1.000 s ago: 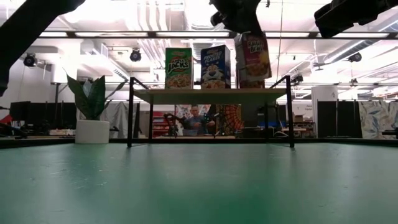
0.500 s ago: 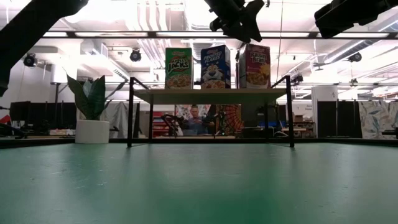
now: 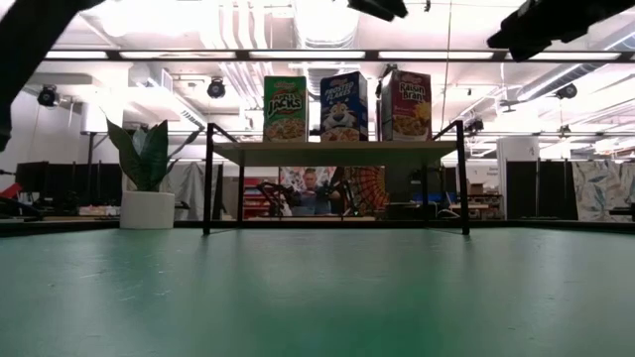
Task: Stack cereal on shelf
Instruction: Put the pink cereal box on the shelf aligned with the other pink cereal boxes
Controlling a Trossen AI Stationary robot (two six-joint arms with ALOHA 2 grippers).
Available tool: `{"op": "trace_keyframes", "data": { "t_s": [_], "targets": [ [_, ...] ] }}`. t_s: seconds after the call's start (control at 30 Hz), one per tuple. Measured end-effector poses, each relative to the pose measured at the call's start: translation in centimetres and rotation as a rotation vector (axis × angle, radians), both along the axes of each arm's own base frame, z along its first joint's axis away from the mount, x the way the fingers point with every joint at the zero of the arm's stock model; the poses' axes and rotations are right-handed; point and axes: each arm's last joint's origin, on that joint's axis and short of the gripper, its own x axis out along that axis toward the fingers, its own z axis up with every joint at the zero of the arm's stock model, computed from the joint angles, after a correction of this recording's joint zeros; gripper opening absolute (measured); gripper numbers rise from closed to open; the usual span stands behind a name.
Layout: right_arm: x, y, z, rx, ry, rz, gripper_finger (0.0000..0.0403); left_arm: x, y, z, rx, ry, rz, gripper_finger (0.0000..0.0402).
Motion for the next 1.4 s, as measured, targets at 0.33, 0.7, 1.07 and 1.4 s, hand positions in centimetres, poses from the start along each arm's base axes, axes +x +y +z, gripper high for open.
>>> {"op": "trace_keyframes", "data": {
  "t_s": [0.33,0.7,1.07,1.4],
  "targets": [
    [2.0,0.0,0.6,-0.054,-0.117,-0.196,0.0009,-6.5,-2.2,1.4,-0.016,0.004,-0.156,0.0169],
    [6.0,-2.4,5.3,-0.099,-0.107,-0.337,0.0009,-13.3,-1.9,-2.8,0.119,-0.16,-0.167,0.007],
    [11.2,-7.2,11.9,-0.171,0.076,-0.314,0.0009,-16.8,0.8,-4.5,0.225,-0.255,-0.081,0.0007],
    [16.1,-12.5,13.8,-0.165,0.222,-0.253,0.0009,-17.0,2.3,-5.1,0.281,-0.209,-0.05,0.0]
  ]
}}
